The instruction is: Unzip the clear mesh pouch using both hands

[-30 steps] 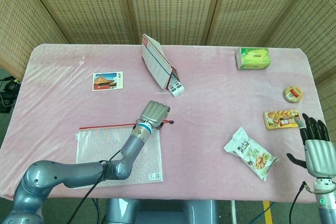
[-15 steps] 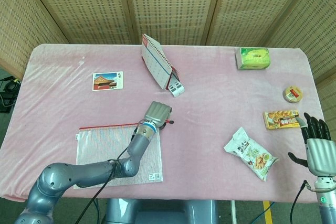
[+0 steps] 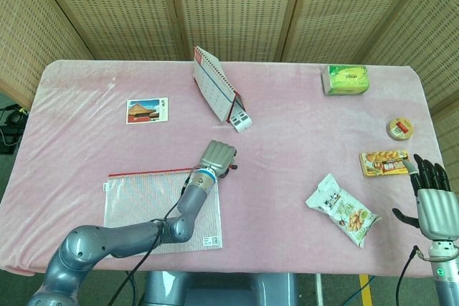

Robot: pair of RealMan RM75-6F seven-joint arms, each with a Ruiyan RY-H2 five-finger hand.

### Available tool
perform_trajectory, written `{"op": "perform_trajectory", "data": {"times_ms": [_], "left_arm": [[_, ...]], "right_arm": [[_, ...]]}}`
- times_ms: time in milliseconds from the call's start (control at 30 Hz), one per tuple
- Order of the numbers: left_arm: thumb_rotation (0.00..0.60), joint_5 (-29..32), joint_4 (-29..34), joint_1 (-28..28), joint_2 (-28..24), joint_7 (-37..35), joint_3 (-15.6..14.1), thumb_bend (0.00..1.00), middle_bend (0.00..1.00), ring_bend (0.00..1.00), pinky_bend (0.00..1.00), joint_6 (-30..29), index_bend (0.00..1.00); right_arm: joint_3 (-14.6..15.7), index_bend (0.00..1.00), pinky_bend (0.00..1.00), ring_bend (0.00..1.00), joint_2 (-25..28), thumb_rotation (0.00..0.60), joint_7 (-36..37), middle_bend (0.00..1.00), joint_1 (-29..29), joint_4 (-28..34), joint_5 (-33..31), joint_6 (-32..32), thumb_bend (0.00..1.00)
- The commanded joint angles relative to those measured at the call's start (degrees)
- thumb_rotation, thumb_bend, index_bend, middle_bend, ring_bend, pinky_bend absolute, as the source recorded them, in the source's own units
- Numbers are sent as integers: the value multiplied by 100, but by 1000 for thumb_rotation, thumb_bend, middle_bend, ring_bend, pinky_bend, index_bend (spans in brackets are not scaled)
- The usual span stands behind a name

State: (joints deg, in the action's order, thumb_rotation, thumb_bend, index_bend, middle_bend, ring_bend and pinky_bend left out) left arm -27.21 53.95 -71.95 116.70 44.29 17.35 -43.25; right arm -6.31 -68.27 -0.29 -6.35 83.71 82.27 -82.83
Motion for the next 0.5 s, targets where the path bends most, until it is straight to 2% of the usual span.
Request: {"op": "perform_trajectory", "data": {"times_ms": [33,300,500], "left_arm": [[600,-36,15,10,4,-24,10,431,912,929,1000,-30,562],[600,35,100,24,-30,72,20,573,912,929,1000,-91,591],[600,-102,431,109,-230,-39,70,605,915,929,1000,-232,746]], "right_arm": [[2,124,0,0,2,600,6,0,-1,-1,2,0,0],[10,124,0,0,17,600,35,0,4,8,8,-5,0],[21,125,0,0,15,600,46,0,-2,7,19,6,0]]}}
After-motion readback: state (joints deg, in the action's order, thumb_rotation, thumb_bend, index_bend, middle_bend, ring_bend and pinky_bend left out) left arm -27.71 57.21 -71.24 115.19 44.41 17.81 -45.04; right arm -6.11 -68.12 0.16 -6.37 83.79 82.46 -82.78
